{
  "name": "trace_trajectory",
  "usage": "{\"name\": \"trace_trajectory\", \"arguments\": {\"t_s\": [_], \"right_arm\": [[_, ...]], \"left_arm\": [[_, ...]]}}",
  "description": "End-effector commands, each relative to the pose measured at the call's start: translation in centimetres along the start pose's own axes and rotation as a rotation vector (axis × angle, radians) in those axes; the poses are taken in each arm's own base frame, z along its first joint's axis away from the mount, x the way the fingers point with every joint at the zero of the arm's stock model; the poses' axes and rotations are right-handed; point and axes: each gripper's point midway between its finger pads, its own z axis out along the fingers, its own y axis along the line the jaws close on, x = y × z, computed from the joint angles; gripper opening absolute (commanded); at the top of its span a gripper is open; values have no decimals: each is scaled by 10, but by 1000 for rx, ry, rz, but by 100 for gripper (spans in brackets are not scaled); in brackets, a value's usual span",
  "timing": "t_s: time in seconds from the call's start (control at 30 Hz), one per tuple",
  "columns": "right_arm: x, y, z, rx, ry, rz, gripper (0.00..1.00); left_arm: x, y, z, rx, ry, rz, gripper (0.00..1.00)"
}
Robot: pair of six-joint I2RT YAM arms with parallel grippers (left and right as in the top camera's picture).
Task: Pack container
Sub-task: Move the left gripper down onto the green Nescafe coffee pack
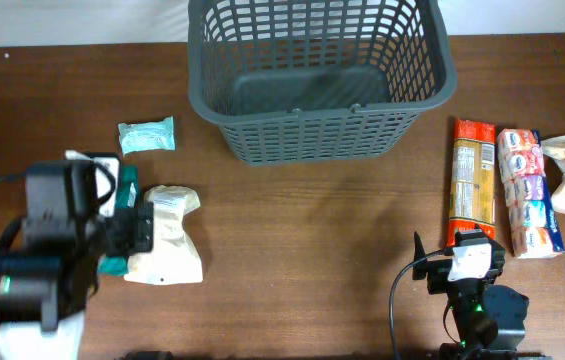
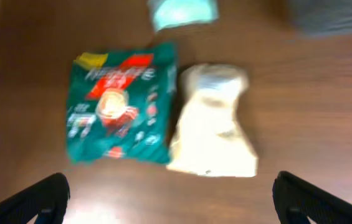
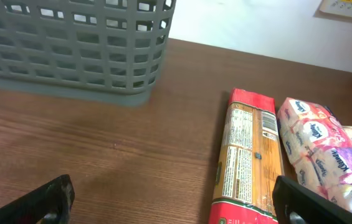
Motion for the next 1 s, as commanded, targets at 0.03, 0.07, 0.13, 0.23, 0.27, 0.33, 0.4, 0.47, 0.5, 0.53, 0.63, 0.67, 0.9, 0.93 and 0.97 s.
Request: {"name": "trace_trajectory", "arguments": {"t_s": [0.03, 0.07, 0.13, 0.23, 0.27, 0.33, 0.4, 0.47, 0.5, 0.53, 0.63, 0.67, 0.9, 0.93, 0.97], "right_arm": [[2, -1, 1, 3, 0, 10, 99], [2, -1, 1, 3, 0, 10, 99], [2, -1, 1, 3, -1, 10, 99], [2, -1, 1, 3, 0, 10, 99], [2, -1, 1, 3, 0, 10, 99], [2, -1, 1, 3, 0, 10, 99], [2, -1, 1, 3, 0, 10, 99], [2, -1, 1, 3, 0, 10, 99], [2, -1, 1, 3, 0, 10, 99], [2, -1, 1, 3, 0, 10, 99], [2, -1, 1, 3, -1, 10, 99], [2, -1, 1, 3, 0, 10, 99], [2, -1, 1, 2, -1, 10, 99], [2, -1, 1, 3, 0, 10, 99], [2, -1, 1, 3, 0, 10, 99]], "left_arm": [[0, 41, 43, -253, 174, -125, 99], [2, 43, 54, -264, 215, -119, 99], [5, 44, 75, -271, 298, -110, 99], [16, 41, 107, -269, 433, -81, 98], [20, 40, 118, -270, 470, -74, 97], [26, 41, 138, -271, 534, -69, 96], [30, 43, 156, -274, 575, -72, 96], [34, 45, 171, -277, 607, -80, 96], [36, 47, 177, -278, 622, -84, 95], [38, 49, 184, -277, 636, -83, 95], [46, 52, 200, -269, 675, -95, 95], [47, 53, 204, -264, 683, -101, 96], [58, 43, 233, -216, 738, -79, 94], [59, 42, 235, -209, 742, -79, 94], [59, 41, 237, -201, 743, -75, 93]]}}
